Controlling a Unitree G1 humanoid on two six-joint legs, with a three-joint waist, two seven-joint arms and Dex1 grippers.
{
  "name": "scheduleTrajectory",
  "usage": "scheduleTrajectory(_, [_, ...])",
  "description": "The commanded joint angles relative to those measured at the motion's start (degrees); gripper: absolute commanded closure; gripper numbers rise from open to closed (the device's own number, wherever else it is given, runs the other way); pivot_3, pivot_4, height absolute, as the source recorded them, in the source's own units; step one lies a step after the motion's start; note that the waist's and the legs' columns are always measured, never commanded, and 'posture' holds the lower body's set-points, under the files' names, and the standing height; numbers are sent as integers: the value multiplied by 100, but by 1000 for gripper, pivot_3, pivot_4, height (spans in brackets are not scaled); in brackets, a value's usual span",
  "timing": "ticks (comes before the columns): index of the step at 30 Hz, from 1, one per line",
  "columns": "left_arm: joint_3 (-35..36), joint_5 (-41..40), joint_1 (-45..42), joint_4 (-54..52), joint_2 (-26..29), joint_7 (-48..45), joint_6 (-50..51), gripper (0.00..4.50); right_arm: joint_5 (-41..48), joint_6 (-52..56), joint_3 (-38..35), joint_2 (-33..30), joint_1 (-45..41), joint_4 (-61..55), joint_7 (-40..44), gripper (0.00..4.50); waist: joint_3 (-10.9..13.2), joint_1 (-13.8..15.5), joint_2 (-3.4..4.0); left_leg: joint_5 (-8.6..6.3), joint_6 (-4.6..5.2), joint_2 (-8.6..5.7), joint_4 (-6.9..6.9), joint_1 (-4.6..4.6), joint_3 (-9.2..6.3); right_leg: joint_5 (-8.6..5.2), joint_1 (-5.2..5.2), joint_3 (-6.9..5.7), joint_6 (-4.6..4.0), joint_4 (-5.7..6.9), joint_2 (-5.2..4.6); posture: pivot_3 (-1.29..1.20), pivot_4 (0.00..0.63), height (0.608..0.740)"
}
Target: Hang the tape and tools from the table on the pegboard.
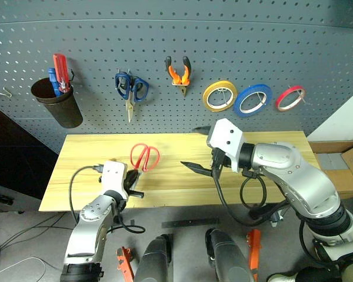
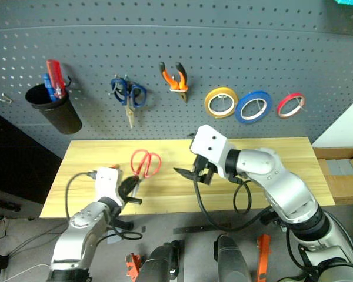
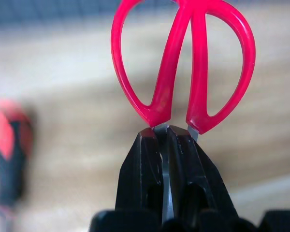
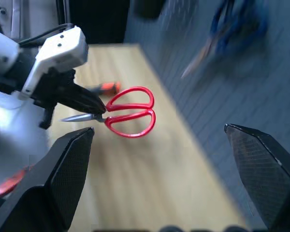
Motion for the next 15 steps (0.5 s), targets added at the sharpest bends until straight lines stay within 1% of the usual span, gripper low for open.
scheduleTrajectory(1, [215, 186, 109, -602, 127, 92, -652, 4449, -135, -483, -200, 131, -94, -106, -18, 0, 0, 1, 0, 0, 0, 0, 0, 0, 1, 0, 0, 1, 0, 0, 0, -167, 242, 740])
scheduleTrajectory(7, [409, 405, -50, -811, 358, 165, -1230, 4449, -255, -744, -318, 278, -158, 168, -19, 0, 0, 4, 0, 0, 1, 0, 1, 0, 1, 0, 0, -1, -1, 2, 23, -145, 232, 740])
scheduleTrajectory(10, [616, 394, -546, -561, 360, 440, -1008, 4449, -335, -856, -362, 339, -227, 355, -32, 0, 0, 14, 0, 0, 2, -1, 4, 0, -1, 1, 2, -2, 0, 3, 25, -133, 226, 740])
scheduleTrajectory(15, [615, 412, -1305, -128, 476, 444, -1067, 4449, -454, -941, -365, 449, -280, 507, -10, 0, 0, 18, 0, 0, 2, -1, 8, -1, 0, 3, 4, -4, 1, 7, 31, -129, 223, 740])
